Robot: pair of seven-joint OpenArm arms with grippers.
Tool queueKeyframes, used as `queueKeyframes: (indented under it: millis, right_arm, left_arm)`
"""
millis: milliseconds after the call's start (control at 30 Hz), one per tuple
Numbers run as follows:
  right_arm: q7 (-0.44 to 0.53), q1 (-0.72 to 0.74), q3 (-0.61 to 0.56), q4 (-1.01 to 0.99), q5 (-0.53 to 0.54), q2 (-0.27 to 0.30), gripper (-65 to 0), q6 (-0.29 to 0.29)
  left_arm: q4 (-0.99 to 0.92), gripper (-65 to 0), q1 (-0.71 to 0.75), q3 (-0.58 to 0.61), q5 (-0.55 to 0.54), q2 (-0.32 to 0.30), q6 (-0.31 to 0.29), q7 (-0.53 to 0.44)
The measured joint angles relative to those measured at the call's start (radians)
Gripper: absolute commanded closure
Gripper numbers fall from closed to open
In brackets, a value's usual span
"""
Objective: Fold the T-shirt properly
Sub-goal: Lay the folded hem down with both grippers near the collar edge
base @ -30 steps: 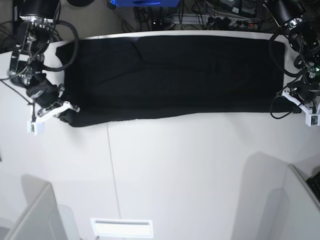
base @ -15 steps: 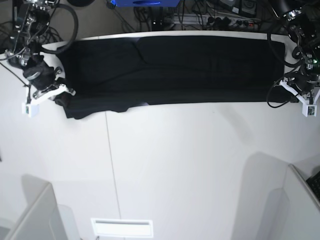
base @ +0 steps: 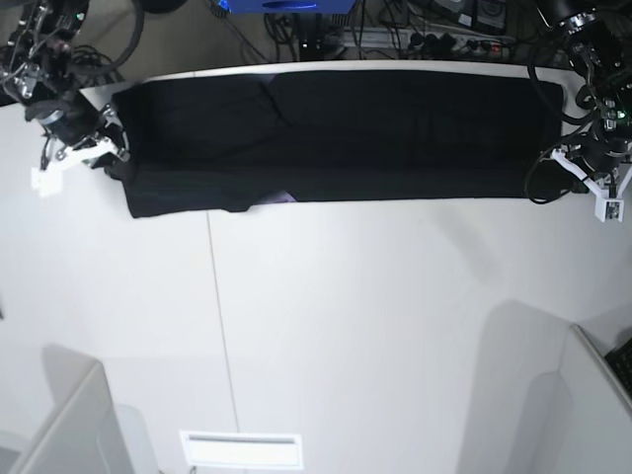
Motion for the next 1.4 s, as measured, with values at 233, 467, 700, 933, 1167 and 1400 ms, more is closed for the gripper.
queueKeyframes:
  millis: [233, 467, 700, 933, 1167, 1400]
  right_arm:
    - [0.003, -0.045, 0.004, 0.001, 0.012, 0.017, 0.0, 0.0]
    - [0.0, -0.104, 0.003, 0.001, 0.013, 0.018, 0.0, 0.0]
    - [0.005, -0.113, -0.003, 0.001, -0.049, 0.017, 0.0, 0.0]
    - [0.0, -0.098, -0.034, -0.002, -0.154, -0.019, 0.0, 0.001]
    - [0.0, -0.1, -0.033, -0.002, -0.156, -0.023, 0.0, 0.001]
    - [0.004, -0.1, -0.033, -0.004, -0.164, -0.022, -23.1, 0.001]
  left_arm:
    - [0.082, 0.0, 0.009, -0.006, -0.002, -0.001, 0.0, 0.08]
    - [0.078, 0.0, 0.051, -0.003, 0.005, 0.002, 0.0, 0.088]
    - [0.078, 0.0, 0.079, 0.0, 0.005, 0.002, 0.0, 0.08]
    - [0.043, 0.0, 0.083, 0.001, 0.004, 0.002, 0.0, 0.075]
    - [-0.019, 0.0, 0.09, 0.001, 0.004, 0.004, 0.0, 0.077]
    - [-0.019, -14.2, 0.09, 0.001, 0.005, 0.003, 0.0, 0.077]
